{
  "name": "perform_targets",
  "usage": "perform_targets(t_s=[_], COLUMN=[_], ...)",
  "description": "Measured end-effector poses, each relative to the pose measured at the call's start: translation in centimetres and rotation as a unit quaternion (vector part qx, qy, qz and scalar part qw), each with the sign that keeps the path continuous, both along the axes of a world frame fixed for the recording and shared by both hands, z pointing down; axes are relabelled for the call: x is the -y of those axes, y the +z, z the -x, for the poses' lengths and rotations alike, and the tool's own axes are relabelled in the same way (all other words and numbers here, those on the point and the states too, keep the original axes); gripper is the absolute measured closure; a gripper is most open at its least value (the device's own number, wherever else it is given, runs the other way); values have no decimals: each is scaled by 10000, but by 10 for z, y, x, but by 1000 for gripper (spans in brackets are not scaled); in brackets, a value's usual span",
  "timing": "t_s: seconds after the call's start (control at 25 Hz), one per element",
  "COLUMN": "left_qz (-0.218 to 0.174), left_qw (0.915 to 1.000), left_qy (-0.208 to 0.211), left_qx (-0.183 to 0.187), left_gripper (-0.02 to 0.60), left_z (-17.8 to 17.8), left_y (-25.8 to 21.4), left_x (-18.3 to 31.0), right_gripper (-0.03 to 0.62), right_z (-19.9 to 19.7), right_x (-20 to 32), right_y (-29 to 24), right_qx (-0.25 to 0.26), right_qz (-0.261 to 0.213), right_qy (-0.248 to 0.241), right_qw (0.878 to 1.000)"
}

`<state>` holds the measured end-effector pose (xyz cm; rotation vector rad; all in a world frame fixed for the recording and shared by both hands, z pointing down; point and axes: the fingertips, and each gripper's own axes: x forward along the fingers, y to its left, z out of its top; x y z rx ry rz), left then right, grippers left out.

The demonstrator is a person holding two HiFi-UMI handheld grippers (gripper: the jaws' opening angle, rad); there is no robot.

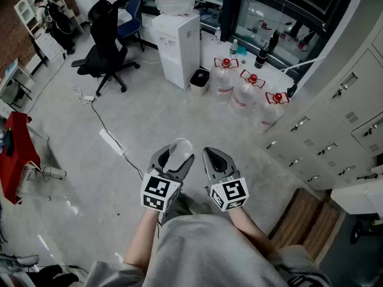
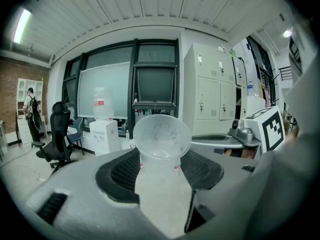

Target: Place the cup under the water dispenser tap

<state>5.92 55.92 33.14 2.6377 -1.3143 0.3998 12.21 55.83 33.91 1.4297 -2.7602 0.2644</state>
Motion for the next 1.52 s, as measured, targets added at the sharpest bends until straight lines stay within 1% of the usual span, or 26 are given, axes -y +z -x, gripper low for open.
perform_targets(t_s=[0.2, 0.36, 0.48, 0.68, 0.84, 0.96, 1.12, 1.28, 1.4, 1.52], left_qz=[11, -58, -21, 11, 83, 137, 221, 273, 339, 306], left_qw=[10000, 10000, 9999, 9998, 9998, 9998, 9995, 9992, 9991, 9993], left_qy=[41, 74, 104, 213, 158, 108, 121, 86, 118, 126], left_qx=[8, 16, 12, 23, -60, -123, -198, -264, -239, -175], left_gripper=[324, 324, 324, 324, 324, 324, 324, 324, 324, 324], left_z=[19, 43, 70, 118, 159, 179, 193, 198, 201, 205], left_y=[6, 4, 3, 1, 4, 9, 14, 17, 22, 25], left_x=[13, 36, 54, 86, 106, 120, 136, 156, 177, 207], right_gripper=[585, 585, 585, 583, 583, 583, 583, 583, 583, 583], right_z=[17, 43, 68, 114, 152, 172, 185, 191, 193, 196], right_x=[17, 46, 69, 106, 125, 137, 154, 173, 197, 229], right_y=[2, 3, 2, -3, -4, 0, 4, 11, 16, 19], right_qx=[-3, 16, 86, 122, 46, -24, -101, -106, -85, -15], right_qz=[-9, 4, 88, 100, 87, 125, 209, 276, 288, 296], right_qy=[-1, -29, -10, 137, 117, 105, 102, 131, 162, 179], right_qw=[10000, 10000, 9999, 9998, 9999, 9999, 9997, 9995, 9994, 9994])
